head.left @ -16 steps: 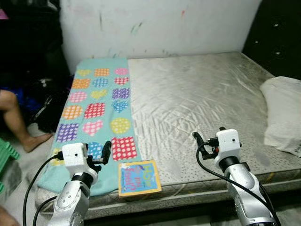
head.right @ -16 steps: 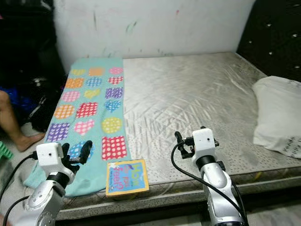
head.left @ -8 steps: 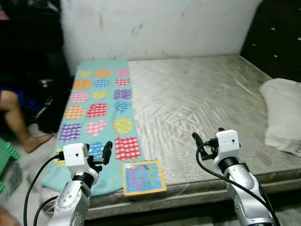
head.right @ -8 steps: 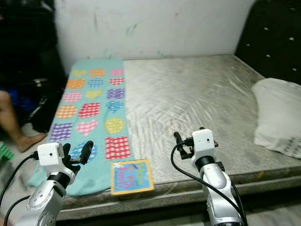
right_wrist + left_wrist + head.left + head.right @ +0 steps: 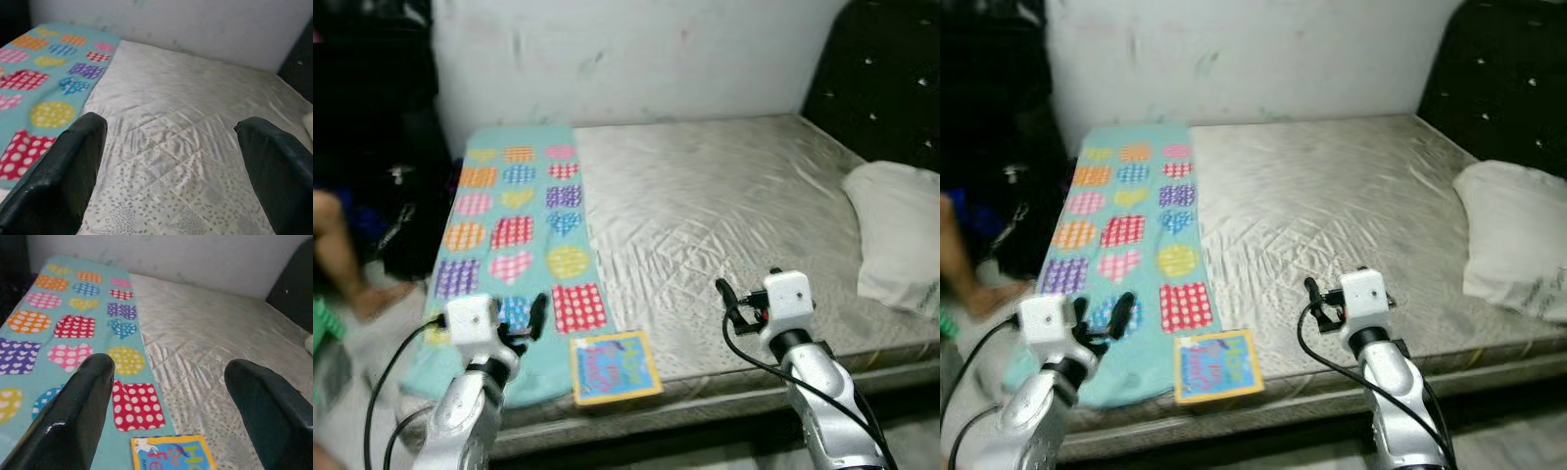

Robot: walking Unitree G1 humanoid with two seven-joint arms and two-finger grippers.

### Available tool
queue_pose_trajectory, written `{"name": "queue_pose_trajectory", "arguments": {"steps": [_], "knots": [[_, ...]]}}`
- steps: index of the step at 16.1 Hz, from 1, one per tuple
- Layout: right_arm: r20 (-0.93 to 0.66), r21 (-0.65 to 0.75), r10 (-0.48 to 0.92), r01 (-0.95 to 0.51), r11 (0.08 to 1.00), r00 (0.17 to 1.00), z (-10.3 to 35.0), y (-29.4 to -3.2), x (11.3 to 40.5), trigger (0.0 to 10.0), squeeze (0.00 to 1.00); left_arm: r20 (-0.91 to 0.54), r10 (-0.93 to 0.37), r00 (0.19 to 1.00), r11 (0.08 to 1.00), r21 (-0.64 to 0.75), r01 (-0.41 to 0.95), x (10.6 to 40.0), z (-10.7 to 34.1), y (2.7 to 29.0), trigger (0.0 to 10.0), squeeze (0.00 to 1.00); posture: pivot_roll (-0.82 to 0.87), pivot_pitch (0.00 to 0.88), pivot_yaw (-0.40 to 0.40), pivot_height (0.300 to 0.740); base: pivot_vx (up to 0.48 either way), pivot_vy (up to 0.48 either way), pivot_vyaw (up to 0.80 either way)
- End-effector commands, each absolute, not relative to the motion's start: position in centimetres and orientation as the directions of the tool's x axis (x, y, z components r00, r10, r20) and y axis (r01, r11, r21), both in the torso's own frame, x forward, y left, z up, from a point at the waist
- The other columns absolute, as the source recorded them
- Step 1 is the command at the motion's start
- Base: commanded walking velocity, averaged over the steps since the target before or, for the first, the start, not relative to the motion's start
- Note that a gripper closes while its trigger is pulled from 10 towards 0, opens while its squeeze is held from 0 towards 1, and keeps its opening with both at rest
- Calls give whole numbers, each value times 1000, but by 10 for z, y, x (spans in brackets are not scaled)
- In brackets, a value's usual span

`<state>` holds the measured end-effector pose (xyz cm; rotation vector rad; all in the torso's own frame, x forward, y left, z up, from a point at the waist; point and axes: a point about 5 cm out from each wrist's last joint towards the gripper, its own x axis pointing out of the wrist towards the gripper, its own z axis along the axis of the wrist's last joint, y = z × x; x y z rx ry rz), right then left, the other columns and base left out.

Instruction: Clean up the room

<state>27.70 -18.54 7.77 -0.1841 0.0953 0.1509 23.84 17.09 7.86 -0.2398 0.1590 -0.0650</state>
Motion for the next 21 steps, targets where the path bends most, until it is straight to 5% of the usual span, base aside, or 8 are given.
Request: {"name": "queue_pose_trajectory", "arguments": {"steps": [1, 21], "knots": [[-92, -180, 158, -172, 968, 983, 82, -182, 281, 10000, 0, -152, -81, 985, 972, -230, 44, 238, 78, 173, 10000, 0, -89, 0, -1, 740, 0, -480, 800], [-97, -191, 156, -172, 966, 983, 79, -183, 280, 10000, 0, -158, -94, 983, 972, -226, 56, 239, 76, 170, 10000, 0, -92, 0, -1, 740, 0, -350, 40]]}}
